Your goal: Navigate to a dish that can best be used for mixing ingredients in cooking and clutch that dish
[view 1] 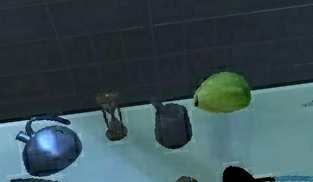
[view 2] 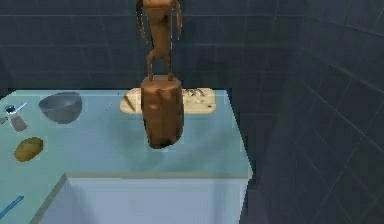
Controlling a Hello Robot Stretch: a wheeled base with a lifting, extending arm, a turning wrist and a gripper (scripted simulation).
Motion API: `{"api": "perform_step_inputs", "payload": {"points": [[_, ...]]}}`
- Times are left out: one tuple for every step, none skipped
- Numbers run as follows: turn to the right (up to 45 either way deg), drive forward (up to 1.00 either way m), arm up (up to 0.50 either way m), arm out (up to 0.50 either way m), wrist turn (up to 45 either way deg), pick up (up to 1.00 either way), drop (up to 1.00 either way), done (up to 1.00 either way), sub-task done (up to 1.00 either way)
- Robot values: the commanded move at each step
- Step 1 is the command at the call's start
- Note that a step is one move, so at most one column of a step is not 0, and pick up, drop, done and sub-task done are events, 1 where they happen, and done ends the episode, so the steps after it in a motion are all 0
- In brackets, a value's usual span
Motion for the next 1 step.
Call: {"api": "perform_step_inputs", "payload": {"points": [[-27.0, 0.0, 0.0, 0.0, 0.0, 0.0, 0.0, 0.0, 0.0]]}}
